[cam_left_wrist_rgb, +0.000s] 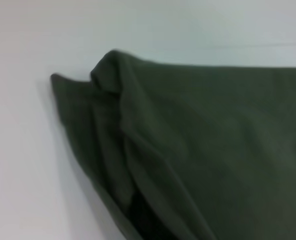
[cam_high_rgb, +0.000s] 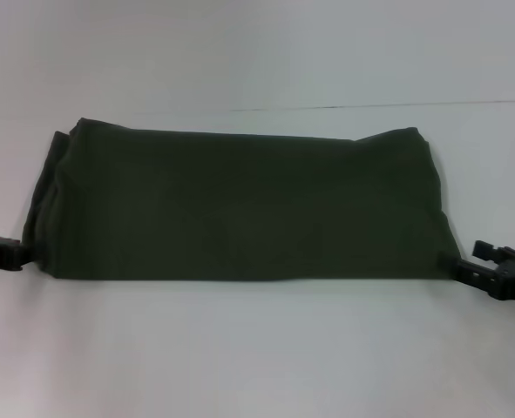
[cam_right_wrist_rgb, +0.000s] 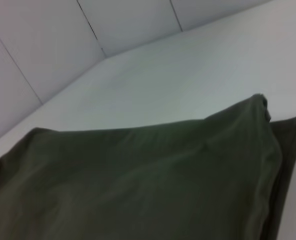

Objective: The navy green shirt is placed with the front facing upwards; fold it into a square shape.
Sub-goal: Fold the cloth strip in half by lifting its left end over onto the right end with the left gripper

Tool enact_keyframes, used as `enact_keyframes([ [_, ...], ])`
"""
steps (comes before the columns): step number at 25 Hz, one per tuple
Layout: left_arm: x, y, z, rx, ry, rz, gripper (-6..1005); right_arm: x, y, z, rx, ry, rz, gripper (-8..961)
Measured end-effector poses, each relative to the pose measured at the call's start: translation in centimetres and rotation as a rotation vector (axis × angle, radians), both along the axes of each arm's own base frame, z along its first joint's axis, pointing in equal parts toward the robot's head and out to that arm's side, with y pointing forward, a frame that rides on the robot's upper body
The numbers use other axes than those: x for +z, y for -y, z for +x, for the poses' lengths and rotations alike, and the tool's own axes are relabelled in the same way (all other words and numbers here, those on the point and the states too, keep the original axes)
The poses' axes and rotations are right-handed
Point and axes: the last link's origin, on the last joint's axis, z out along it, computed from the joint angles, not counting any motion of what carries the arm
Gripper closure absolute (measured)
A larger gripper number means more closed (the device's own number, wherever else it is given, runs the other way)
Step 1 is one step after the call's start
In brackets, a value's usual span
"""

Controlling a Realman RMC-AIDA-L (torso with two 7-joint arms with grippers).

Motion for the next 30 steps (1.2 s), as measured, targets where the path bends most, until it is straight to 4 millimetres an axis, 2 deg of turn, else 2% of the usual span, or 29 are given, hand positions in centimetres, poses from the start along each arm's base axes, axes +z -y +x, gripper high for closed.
enact_keyframes([
  [14, 0.0, -0.1, 0.9, -0.038, 0.023, -0.01, 1001, -1.7, -1.4, -0.6, -0.043, 0.002, -0.041, 37],
  [25, 0.0, -0.3, 1.1, -0.054, 0.022, -0.005, 999, -2.1, -1.9, -0.8, -0.052, 0.02, -0.06, 218],
  [30, 0.0, -0.4, 1.2, -0.057, 0.021, -0.003, 995, -2.1, -2.0, -0.8, -0.051, 0.021, -0.059, 367],
])
